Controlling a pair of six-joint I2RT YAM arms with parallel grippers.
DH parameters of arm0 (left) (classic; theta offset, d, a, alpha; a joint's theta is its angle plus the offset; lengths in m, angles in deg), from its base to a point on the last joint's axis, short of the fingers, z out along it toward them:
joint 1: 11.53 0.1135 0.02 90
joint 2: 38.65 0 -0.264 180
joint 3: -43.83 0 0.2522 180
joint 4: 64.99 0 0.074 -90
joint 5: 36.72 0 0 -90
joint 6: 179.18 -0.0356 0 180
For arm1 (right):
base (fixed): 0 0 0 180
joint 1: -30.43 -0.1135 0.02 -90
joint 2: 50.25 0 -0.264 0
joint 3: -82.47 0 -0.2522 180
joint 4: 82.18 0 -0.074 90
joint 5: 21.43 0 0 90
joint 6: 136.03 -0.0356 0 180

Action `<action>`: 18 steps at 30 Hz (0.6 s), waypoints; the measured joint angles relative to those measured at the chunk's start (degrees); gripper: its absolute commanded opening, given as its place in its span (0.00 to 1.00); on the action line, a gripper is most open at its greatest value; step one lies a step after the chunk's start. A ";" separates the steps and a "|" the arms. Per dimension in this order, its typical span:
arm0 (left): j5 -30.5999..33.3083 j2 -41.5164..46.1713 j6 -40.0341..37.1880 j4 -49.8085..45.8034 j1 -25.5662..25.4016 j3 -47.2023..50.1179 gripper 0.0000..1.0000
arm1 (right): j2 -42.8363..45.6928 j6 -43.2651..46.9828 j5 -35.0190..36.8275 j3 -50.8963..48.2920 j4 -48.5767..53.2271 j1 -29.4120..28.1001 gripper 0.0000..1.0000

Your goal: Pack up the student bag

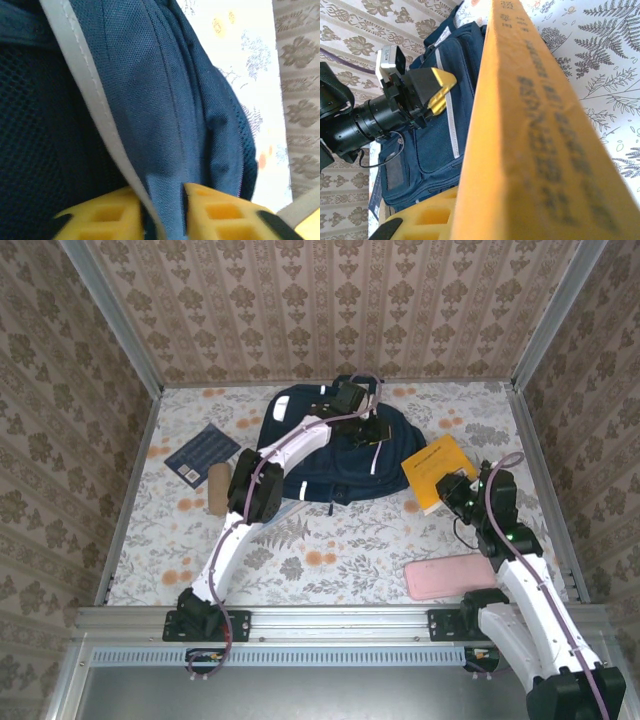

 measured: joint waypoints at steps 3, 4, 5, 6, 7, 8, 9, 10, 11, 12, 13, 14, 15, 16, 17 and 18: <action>0.68 -0.07 -1.16 -1.44 0.11 -0.59 0.00 | 1.70 0.33 0.02 0.72 1.55 0.00 0.00; 0.68 -0.07 -1.44 -1.81 0.11 -0.87 0.00 | 2.08 0.52 0.04 1.14 2.23 0.00 0.00; 0.66 -0.04 -1.77 -1.97 0.11 -1.16 0.00 | 2.49 0.92 0.04 1.62 2.82 0.00 0.00; 0.63 0.07 -2.27 -2.25 0.11 -1.53 0.00 | 2.89 1.33 0.09 2.12 3.52 0.00 0.00; 0.63 0.26 -2.95 -2.71 0.11 -1.77 0.00 | 3.23 1.75 0.09 2.78 4.20 0.00 0.00; 0.63 0.76 -3.54 -3.28 0.20 -1.81 0.00 | 3.56 2.45 0.13 3.50 5.03 0.00 0.00; 0.61 1.51 -4.13 -4.07 0.48 -1.81 0.00 | 3.78 3.10 0.13 4.28 5.81 0.00 0.00; 0.50 2.54 -4.68 -5.14 0.72 -1.79 0.00 | 3.91 3.91 0.31 5.33 6.73 0.00 0.00; 0.28 3.58 -5.07 -5.90 0.94 -1.79 0.00 | 3.93 4.48 0.59 6.14 7.54 0.00 0.00; -0.04 5.07 -5.60 -6.88 1.31 -1.77 0.00 | 3.96 5.09 1.18 7.21 8.41 0.00 0.00; -0.42 6.78 -6.01 -8.00 1.77 -1.46 0.00 | 3.98 5.81 1.88 8.24 9.31 0.00 0.00; -0.85 8.24 -6.36 -8.85 2.19 -1.22 0.00 | 4.00 6.25 2.60 8.94 10.03 0.00 0.00; -1.33 10.25 -6.91 -9.90 2.75 -0.92 0.00 | 4.00 6.80 3.45 9.68 10.75 0.00 0.00; -1.81 12.11 -7.41 -10.95 3.28 -0.68 0.00 | 4.00 7.30 4.15 10.19 11.26 0.00 0.00; -2.27 14.10 -7.91 -11.78 3.72 -0.42 0.00 | 4.00 7.50 4.61 10.43 11.54 0.00 0.00; -2.69 16.09 -8.33 -12.52 4.31 -0.02 0.00 | 3.93 7.63 4.98 10.49 11.72 0.04 0.00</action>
